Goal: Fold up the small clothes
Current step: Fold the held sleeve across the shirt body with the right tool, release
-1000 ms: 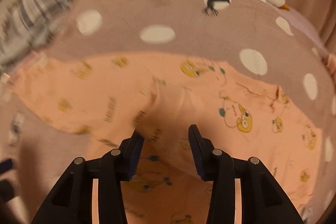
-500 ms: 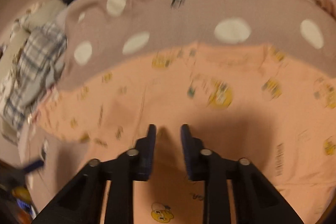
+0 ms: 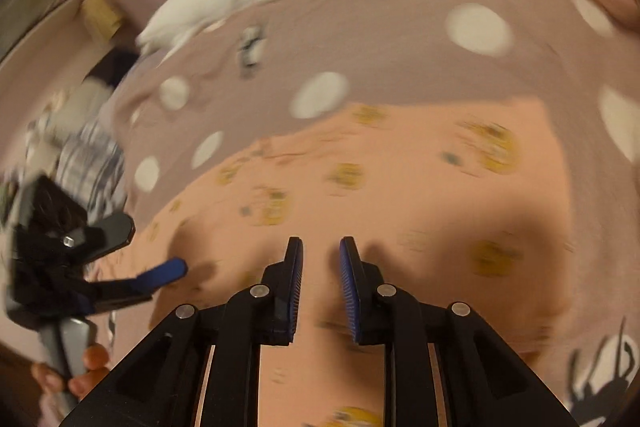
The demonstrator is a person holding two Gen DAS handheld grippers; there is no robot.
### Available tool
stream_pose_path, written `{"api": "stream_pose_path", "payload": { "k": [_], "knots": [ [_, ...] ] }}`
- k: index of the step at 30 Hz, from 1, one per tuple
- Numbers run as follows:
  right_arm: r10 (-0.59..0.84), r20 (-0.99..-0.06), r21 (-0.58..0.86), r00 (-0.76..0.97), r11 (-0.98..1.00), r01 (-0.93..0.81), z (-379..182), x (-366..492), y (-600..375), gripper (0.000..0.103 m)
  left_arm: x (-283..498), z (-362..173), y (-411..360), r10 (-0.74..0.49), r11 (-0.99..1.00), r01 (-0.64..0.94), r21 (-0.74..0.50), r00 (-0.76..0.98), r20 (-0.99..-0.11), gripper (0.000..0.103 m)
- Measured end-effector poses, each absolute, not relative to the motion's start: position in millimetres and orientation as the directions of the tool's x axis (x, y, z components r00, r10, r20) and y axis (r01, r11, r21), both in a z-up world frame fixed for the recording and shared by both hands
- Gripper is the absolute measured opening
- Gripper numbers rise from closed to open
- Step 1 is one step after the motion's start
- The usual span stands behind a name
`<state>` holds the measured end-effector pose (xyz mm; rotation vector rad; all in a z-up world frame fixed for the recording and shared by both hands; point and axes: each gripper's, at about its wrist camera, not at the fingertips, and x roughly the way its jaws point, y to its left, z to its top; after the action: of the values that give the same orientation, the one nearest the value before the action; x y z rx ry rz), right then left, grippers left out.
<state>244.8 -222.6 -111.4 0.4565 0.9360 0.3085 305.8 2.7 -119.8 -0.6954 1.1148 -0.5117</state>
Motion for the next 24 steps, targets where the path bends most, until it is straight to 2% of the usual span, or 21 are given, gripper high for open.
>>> {"api": "stream_pose_path", "payload": {
  "k": [2,3,5,7,8,9,13,15,17,24],
  "knots": [
    [0.412,-0.73,0.487,0.545,0.873,-0.008,-121,244,-237,0.022,308,-132,8,-0.642,0.726,0.002,-0.687,0.36,-0.677,0.096],
    [0.4,-0.737,0.48,0.544,0.877,0.004,-125,241,-243,0.022,308,-136,11,-0.64,0.728,-0.001,-0.686,0.357,-0.68,0.089],
    [0.385,-0.734,0.474,0.559,0.88,0.016,-124,230,-258,0.022,306,-138,20,-0.651,0.709,-0.01,-0.705,0.373,-0.661,0.084],
    [0.346,-0.741,0.45,0.576,0.892,0.044,-123,224,-269,0.022,302,-135,31,-0.646,0.707,-0.018,-0.707,0.389,-0.656,0.085],
    [0.33,-0.745,0.442,0.58,0.895,0.059,-124,222,-277,0.013,300,-132,36,-0.627,0.722,-0.025,-0.692,0.4,-0.669,0.085],
    [0.321,-0.747,0.442,0.582,0.894,0.074,-124,221,-282,0.011,298,-130,41,-0.622,0.726,-0.026,-0.688,0.402,-0.672,0.086],
    [0.289,-0.731,0.438,0.618,0.893,0.101,-110,206,-294,0.011,272,-116,76,-0.584,0.745,-0.034,-0.666,0.448,-0.677,0.094],
    [0.289,-0.712,0.438,0.64,0.895,0.083,-100,198,-292,0.018,252,-110,105,-0.552,0.75,-0.059,-0.659,0.494,-0.672,0.097],
    [0.307,-0.691,0.455,0.655,0.888,0.063,-90,190,-290,0.034,235,-109,137,-0.524,0.739,-0.103,-0.666,0.532,-0.665,0.098],
    [0.373,-0.629,0.497,0.682,0.868,-0.016,-69,168,-269,0.038,173,-125,267,-0.386,0.595,-0.325,-0.735,0.687,-0.616,0.098]
  ]
}}
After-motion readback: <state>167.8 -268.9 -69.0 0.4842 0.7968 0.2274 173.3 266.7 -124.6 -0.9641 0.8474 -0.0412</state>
